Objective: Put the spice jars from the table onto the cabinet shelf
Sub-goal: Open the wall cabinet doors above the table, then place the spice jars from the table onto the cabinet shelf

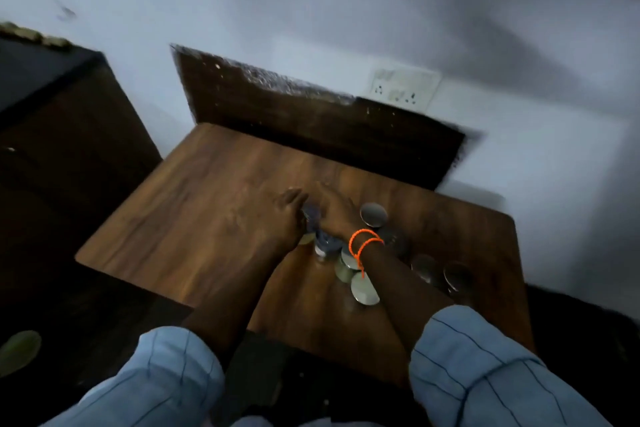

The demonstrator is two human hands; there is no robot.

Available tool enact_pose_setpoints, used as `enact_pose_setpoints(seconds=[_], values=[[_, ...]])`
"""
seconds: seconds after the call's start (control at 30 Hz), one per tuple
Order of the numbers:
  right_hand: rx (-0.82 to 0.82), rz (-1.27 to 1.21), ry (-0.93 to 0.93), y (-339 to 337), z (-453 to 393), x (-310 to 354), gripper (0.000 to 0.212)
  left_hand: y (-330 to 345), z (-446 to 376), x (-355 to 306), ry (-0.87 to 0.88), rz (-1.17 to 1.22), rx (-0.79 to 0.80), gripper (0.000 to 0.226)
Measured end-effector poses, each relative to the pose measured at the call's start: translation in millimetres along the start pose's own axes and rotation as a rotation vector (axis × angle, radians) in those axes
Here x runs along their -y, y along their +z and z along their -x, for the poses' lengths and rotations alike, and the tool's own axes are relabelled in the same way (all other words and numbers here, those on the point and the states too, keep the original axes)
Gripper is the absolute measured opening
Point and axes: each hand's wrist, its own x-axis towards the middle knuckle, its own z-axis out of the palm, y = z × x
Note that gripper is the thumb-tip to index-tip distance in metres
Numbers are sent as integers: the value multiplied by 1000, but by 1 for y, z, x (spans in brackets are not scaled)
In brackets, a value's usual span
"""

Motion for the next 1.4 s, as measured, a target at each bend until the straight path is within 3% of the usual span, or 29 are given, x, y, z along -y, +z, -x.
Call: enact_pose_setpoints(seconds=[0.13, 0.3, 0.5, 0.67, 0.87, 0.97, 1.1, 1.27, 1.33, 1.4], values=[[-88, -48, 142, 19, 36, -51, 50, 41, 15, -32, 57, 107, 174, 53], [-136, -30, 309, 35, 75, -95, 74, 79, 30, -66, 137, 140, 293, 51], [-147, 208, 402, 55, 115, -122, 70, 104, 37, -89, 206, 175, 414, 42], [-131, 258, 449, 81, 121, -124, 82, 113, 46, -88, 191, 173, 379, 44], [-238, 110, 458, 84, 120, -125, 79, 111, 44, -68, 198, 204, 264, 30], [-293, 29, 407, 62, 124, -127, 76, 104, 35, -57, 121, 278, 235, 35], [-182, -364, 282, 1, 121, -138, 44, 84, 14, -66, -60, 610, 361, 43], [-256, -701, 236, -73, 116, -124, 40, 57, -9, -95, -558, 1525, 896, 54], [-311, -802, 218, -100, 118, -108, 46, 43, -15, -106, -619, 1671, 914, 63], [-396, -935, 168, -117, 119, -96, 49, 26, -27, -123, -563, 1773, 795, 59]])
